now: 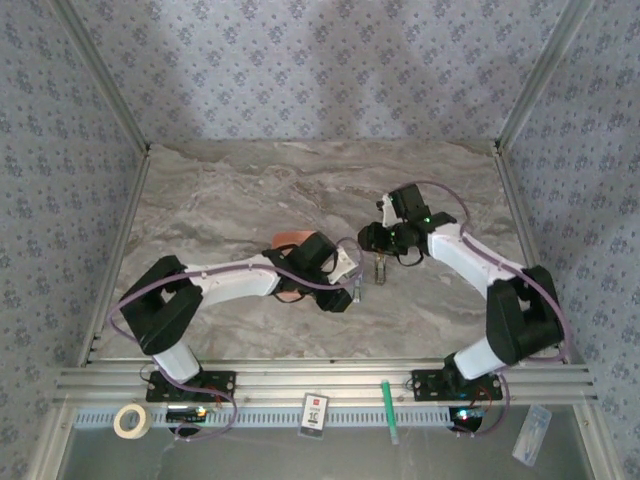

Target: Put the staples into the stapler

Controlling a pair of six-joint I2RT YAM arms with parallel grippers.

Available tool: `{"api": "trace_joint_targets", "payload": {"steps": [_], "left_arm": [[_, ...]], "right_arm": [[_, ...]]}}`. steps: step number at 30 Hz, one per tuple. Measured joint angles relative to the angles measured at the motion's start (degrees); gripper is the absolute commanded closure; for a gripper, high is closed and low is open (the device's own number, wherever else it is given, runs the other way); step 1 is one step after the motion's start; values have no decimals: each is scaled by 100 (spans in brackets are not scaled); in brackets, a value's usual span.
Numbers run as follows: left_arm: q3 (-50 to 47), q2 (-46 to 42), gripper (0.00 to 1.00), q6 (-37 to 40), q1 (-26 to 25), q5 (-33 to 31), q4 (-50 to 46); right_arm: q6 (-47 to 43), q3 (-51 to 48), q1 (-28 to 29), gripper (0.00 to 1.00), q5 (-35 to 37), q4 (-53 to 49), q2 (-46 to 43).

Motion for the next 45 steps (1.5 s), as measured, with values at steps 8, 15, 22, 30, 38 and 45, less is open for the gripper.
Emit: {"api": "trace_joint_targets", "payload": {"steps": [8, 15, 22, 30, 38, 45], "left_arm": [[-726, -748, 75, -273, 28, -337, 743], [-1397, -957, 77, -374, 28, -564, 1373], [-1412, -1016, 79, -378, 28, -662, 1543], [-1412, -1016, 82, -422, 28, -728, 1580], [-1412, -1016, 76, -564, 28, -813, 1606], [-1108, -929, 56, -822, 68, -874, 1639]], "right_arm": [[-859, 640, 15, 58, -380, -402, 927], [-1244, 748, 90, 59, -564, -822, 1239], [-1440, 955, 197, 63, -597, -1182, 1443], [-1464, 940, 216, 66, -511, -1508, 1390], [-1355, 553, 216, 56, -426, -1591, 977], [-1005, 208, 214, 54, -240, -1530, 293]]}}
